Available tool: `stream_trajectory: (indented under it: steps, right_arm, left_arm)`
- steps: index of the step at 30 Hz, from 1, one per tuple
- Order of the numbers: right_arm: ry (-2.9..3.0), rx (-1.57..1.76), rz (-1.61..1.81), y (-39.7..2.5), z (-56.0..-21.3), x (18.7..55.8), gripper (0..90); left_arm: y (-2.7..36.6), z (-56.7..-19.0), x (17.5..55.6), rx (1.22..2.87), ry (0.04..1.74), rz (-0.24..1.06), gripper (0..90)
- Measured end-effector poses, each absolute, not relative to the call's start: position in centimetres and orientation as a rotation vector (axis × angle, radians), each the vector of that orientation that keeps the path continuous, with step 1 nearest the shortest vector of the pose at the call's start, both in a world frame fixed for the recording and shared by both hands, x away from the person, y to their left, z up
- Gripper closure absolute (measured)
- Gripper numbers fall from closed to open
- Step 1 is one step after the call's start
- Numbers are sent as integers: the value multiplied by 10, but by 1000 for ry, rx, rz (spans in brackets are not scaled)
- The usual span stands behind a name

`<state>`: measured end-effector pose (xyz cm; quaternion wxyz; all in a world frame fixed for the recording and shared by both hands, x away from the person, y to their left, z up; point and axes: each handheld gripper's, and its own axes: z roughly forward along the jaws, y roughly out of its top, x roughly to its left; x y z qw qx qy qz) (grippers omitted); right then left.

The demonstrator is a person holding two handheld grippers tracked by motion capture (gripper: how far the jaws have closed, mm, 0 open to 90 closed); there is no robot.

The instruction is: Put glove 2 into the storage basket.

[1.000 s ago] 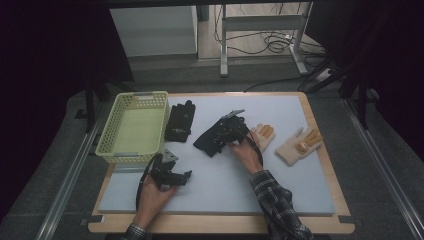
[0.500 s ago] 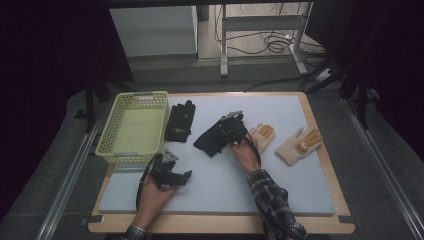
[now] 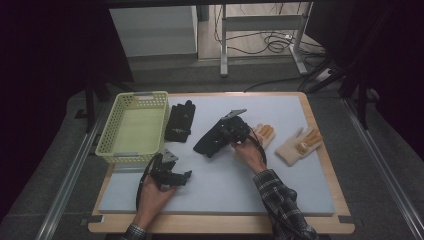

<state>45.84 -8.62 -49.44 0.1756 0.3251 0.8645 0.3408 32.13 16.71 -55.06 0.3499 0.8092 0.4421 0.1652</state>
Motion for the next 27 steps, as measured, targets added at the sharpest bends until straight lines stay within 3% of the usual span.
stream_trajectory:
  steps: [16,25,27]
  right_arm:
    - [2602,561,1112,-104,-453,391,855]
    - [2739,401,1053,-114,-488,362,851]
    - [2776,435,1041,-114,-501,364,810]
  left_arm:
    - [167,-551,321,2093,1145,428,109]
    - [167,-551,321,2090,1148,428,109]
    - [167,-551,321,2089,1148,429,109]
